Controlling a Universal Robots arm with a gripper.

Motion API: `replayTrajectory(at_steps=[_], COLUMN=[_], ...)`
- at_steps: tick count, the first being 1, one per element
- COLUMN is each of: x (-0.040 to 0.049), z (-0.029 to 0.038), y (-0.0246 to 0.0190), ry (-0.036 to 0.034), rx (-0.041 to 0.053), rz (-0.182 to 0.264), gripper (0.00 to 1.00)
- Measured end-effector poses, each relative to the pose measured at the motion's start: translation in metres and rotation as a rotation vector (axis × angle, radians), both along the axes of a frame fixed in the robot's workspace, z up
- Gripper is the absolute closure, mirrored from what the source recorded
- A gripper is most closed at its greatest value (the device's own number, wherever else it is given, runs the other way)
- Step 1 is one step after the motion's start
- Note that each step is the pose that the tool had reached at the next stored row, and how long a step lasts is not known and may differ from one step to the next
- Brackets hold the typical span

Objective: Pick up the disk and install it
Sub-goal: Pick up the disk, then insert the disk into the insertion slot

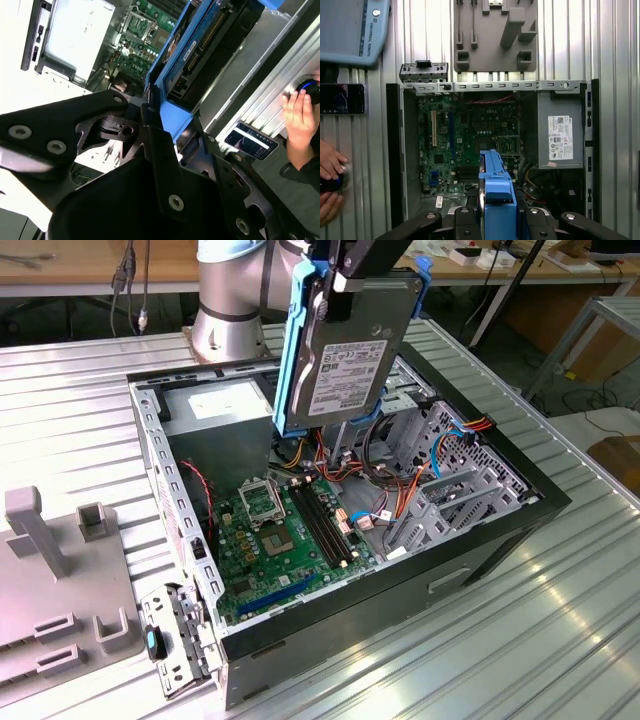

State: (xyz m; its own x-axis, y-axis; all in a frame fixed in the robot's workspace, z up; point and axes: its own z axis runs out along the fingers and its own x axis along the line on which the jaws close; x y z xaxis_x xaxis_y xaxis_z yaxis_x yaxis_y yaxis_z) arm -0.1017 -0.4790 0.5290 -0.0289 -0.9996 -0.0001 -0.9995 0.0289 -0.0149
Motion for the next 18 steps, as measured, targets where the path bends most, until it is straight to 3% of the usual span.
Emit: replayTrajectory(at_steps=[18], x=[0.0], z=[0.0], y=[-0.0001], ry=[0.0], rx=[0.0046], rz=[0.0], gripper=[0.63])
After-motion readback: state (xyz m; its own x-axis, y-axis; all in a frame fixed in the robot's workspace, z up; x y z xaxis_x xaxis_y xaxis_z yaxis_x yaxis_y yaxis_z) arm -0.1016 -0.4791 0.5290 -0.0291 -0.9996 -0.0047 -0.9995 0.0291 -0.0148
